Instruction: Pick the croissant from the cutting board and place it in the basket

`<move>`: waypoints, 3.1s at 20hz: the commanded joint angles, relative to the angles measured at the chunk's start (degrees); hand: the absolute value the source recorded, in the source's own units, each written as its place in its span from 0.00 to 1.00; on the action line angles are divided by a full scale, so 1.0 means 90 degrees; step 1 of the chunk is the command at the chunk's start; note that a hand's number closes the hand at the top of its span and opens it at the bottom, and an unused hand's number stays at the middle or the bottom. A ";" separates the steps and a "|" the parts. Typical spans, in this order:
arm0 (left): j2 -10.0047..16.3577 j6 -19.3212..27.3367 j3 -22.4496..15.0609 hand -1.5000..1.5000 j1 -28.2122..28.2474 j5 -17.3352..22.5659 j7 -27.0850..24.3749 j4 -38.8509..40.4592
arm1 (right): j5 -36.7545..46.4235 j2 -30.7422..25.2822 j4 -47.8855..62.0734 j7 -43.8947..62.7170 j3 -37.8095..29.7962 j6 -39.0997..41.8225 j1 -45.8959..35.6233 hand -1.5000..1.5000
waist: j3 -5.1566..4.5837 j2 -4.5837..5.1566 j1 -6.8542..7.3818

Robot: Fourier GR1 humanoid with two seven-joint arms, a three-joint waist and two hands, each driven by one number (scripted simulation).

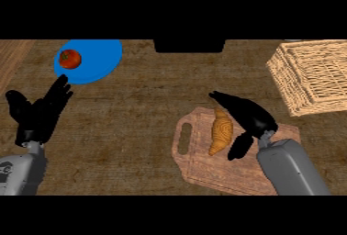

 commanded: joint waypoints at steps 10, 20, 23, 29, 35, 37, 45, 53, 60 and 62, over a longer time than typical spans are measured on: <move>-0.0343 -0.0024 0.0011 0.50 0.0426 -0.0262 0.0092 -0.0607 | 0.1025 0.0274 0.0608 -0.0146 0.0045 -0.0222 -0.0089 0.00 | 0.0001 -0.0001 0.0022; -0.0492 0.0073 -0.0039 0.50 0.0355 -0.0414 0.0360 -0.0766 | 0.1908 0.0548 0.1189 -0.0560 0.0725 -0.0752 0.0182 1.00 | 0.0002 -0.0001 0.0021; -0.0236 -0.0264 0.0328 0.50 -0.0117 -0.0253 -0.0178 0.0195 | 0.1905 0.0342 0.1589 -0.0946 0.0495 -0.0626 -0.0162 1.00 | 0.0000 0.0013 0.0010; -0.0063 -0.0395 0.0507 0.50 0.0573 -0.0089 -0.0021 -0.0408 | 0.1686 -0.0192 -0.0887 -0.1637 0.1244 -0.0698 0.2152 1.00 | 0.0001 -0.0079 -0.0185; -0.0016 -0.0278 0.0621 0.50 0.0613 -0.0125 0.0013 -0.0390 | 0.0968 -0.1689 -0.2522 -0.3405 0.1198 -0.1283 0.4555 1.00 | 0.0006 -0.0105 -0.0479; -0.0184 -0.0217 0.0509 0.50 0.0629 -0.0241 -0.0231 -0.0217 | 0.0170 -0.1567 -0.2895 -0.3778 0.0854 -0.1323 0.5054 1.00 | 0.0001 -0.0062 -0.0516; -0.0023 -0.0291 0.0611 0.50 0.0538 -0.0065 0.0208 -0.0538 | -0.2140 -0.1902 -0.5465 -0.5020 -0.0422 -0.1154 0.6885 1.00 | 0.0002 -0.0081 -0.0414; -0.0069 -0.0421 0.0488 0.50 0.0452 -0.0068 0.0253 -0.0555 | -0.4486 -0.1922 -0.7033 -0.3905 -0.3047 -0.0799 0.7658 1.00 | -0.0006 -0.0012 -0.0141; -0.0172 -0.0376 0.0372 0.50 0.0328 -0.0164 0.0219 -0.0625 | -0.6467 -0.2364 -0.7191 -0.2341 -0.4763 -0.0916 0.6763 1.00 | -0.0012 0.0001 -0.0020; -0.0266 -0.0370 0.0276 0.50 0.0298 -0.0300 -0.0048 -0.0317 | -0.6555 -0.2626 -0.7077 -0.1414 -0.4622 -0.1213 0.5961 1.00 | -0.0020 0.0041 0.0087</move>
